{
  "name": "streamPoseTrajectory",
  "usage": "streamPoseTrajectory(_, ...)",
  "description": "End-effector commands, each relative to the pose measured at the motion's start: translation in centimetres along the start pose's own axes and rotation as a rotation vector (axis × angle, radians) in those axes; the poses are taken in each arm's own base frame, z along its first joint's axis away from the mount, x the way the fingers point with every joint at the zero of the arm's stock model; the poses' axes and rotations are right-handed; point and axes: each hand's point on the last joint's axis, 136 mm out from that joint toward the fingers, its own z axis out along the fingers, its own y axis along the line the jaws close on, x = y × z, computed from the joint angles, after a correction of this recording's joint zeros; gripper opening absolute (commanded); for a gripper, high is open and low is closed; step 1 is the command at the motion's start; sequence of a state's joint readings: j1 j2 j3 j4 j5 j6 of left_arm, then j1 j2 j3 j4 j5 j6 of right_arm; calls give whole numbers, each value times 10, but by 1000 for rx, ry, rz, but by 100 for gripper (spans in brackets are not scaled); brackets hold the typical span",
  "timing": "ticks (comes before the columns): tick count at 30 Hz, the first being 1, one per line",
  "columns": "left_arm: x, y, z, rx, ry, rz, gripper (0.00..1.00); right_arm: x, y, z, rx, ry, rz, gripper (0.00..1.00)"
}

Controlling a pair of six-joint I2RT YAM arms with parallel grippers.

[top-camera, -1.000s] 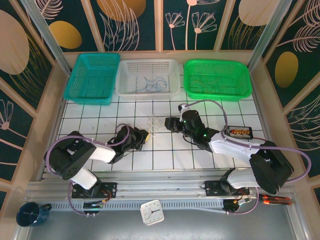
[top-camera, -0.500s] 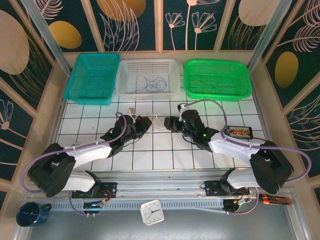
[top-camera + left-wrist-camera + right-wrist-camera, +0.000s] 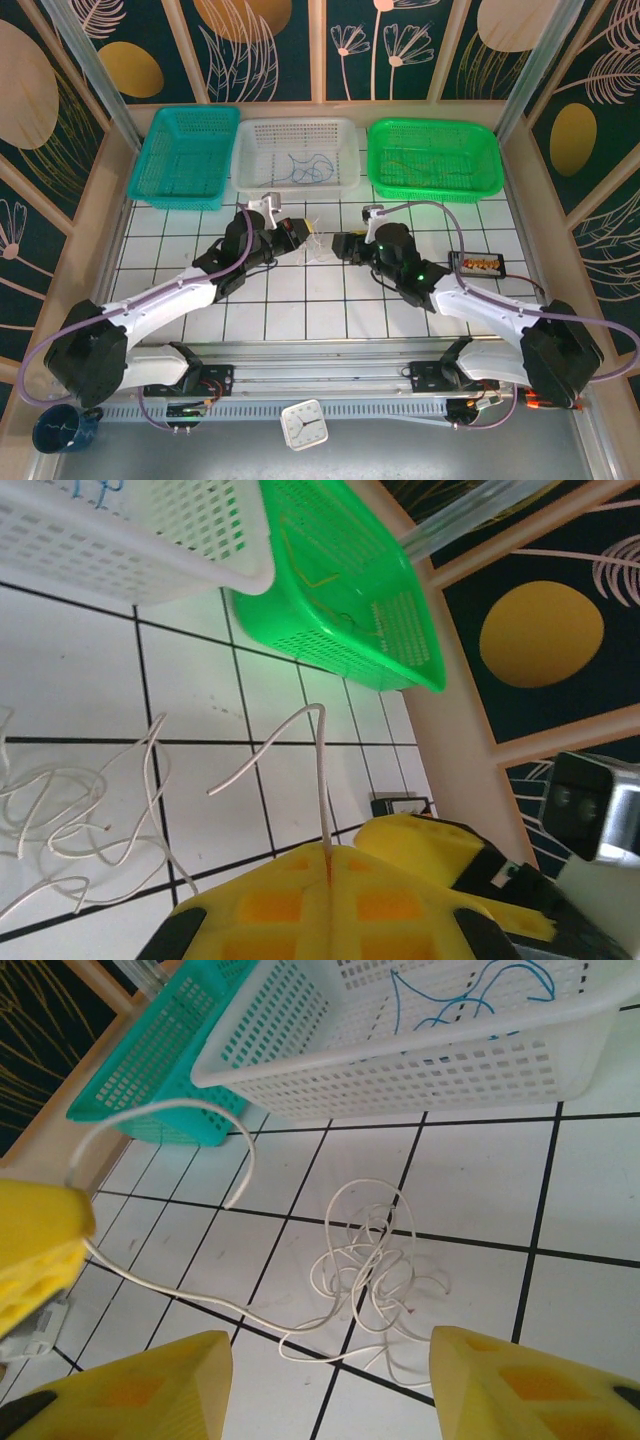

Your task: Untangle the cables

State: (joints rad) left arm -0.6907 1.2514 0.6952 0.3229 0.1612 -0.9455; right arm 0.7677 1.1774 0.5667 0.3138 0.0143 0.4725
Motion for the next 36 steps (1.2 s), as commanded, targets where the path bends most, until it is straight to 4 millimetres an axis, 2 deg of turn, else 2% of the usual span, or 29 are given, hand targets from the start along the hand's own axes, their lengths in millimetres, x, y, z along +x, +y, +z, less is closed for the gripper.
streamPoseTrajectory(1, -10, -31, -6, 98, -19, 63, 0, 1, 15, -2, -83, -24, -33, 57)
streamPoseTrajectory(6, -17, -50, -9, 167, -26, 22, 0, 16, 34, 8, -145, -10, -67, 58)
streamPoseTrajectory(11, -23, -68, -12, 224, -24, -17, 0, 21, 46, 23, -149, -24, -98, 60)
streamPoseTrajectory(18, -41, -102, -27, 321, -56, -72, 0, 0, 22, 46, 5, -179, -30, 60)
streamPoseTrajectory(24, -59, -133, -43, 405, -87, -103, 0, -6, 16, 72, 52, -234, -2, 60)
streamPoseTrajectory(31, -83, -173, -66, 502, -133, -119, 0, 10, -16, 86, 171, -250, 62, 55)
streamPoseTrajectory(36, -103, -207, -85, 568, -168, -100, 0, 22, -37, 82, 245, -253, 103, 39)
